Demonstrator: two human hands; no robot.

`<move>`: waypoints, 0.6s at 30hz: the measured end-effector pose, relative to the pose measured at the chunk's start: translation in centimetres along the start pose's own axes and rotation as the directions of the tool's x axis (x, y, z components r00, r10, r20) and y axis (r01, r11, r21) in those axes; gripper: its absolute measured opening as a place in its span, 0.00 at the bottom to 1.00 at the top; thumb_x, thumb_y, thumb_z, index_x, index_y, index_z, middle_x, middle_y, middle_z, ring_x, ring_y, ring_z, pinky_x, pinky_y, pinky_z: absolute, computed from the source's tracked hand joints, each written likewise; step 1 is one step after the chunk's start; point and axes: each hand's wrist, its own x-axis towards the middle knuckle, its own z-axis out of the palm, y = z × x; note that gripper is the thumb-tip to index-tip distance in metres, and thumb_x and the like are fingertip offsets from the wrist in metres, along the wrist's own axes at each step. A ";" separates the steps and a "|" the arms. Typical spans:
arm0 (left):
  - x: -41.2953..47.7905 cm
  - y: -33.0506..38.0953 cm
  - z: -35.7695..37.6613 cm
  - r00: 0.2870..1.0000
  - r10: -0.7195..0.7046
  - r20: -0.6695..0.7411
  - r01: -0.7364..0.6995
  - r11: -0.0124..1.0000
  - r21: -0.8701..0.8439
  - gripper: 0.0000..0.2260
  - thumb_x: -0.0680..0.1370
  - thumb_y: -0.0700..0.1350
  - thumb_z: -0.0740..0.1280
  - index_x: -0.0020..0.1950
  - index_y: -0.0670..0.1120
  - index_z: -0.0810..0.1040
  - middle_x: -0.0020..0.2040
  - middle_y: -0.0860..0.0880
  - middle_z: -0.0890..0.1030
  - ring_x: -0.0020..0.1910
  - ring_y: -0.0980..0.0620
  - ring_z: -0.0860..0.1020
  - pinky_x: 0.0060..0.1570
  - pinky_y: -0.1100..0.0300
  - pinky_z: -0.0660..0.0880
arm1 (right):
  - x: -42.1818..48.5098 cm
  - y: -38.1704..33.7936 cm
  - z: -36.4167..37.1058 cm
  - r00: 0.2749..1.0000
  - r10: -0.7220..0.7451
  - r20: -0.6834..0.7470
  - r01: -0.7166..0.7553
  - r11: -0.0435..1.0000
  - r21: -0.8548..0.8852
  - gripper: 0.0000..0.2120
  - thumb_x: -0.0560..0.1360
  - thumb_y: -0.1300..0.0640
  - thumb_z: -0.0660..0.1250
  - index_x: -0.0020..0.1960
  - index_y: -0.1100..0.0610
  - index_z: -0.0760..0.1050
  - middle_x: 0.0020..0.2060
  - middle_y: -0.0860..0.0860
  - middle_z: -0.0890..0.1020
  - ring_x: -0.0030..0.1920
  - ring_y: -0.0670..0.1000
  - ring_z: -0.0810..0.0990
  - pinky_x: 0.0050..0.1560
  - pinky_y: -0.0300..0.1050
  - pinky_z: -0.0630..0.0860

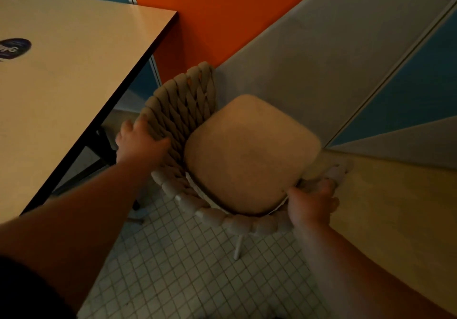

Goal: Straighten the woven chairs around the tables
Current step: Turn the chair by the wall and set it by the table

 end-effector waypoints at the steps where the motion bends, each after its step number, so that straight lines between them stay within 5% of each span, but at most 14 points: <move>1: 1.3 -0.2 0.1 0.997 -0.075 0.022 0.076 0.997 -0.022 0.38 0.73 0.54 0.72 0.79 0.53 0.59 0.76 0.40 0.62 0.72 0.31 0.63 0.64 0.33 0.70 | -0.2 0.3 0.5 0.999 -0.019 -0.038 0.022 0.997 0.072 0.45 0.69 0.53 0.74 0.80 0.48 0.54 0.75 0.55 0.64 0.62 0.64 0.75 0.58 0.60 0.78; 5: 4.1 -1.0 1.3 0.962 -0.215 0.169 0.235 0.965 -0.114 0.35 0.75 0.52 0.70 0.77 0.49 0.59 0.69 0.36 0.69 0.60 0.31 0.75 0.41 0.46 0.78 | 0.1 1.9 1.5 0.983 0.115 -0.140 -0.097 0.986 0.133 0.44 0.71 0.63 0.69 0.82 0.50 0.51 0.71 0.62 0.73 0.64 0.65 0.78 0.55 0.56 0.78; 9: 4.6 -1.8 2.9 0.970 -0.213 0.120 0.235 0.949 -0.211 0.28 0.77 0.43 0.69 0.74 0.45 0.62 0.67 0.35 0.72 0.62 0.31 0.75 0.52 0.45 0.74 | 0.2 2.6 1.7 0.979 0.145 -0.146 -0.136 0.988 0.069 0.46 0.75 0.65 0.66 0.83 0.50 0.42 0.71 0.64 0.72 0.63 0.67 0.78 0.49 0.52 0.73; 18: 3.0 -1.5 2.4 0.973 -0.181 0.145 0.211 0.949 -0.235 0.30 0.78 0.41 0.67 0.77 0.45 0.59 0.67 0.35 0.73 0.61 0.32 0.74 0.51 0.47 0.73 | 0.6 1.7 1.2 0.982 0.137 -0.126 -0.135 0.991 0.022 0.45 0.76 0.63 0.66 0.83 0.50 0.42 0.73 0.62 0.70 0.66 0.66 0.75 0.55 0.53 0.75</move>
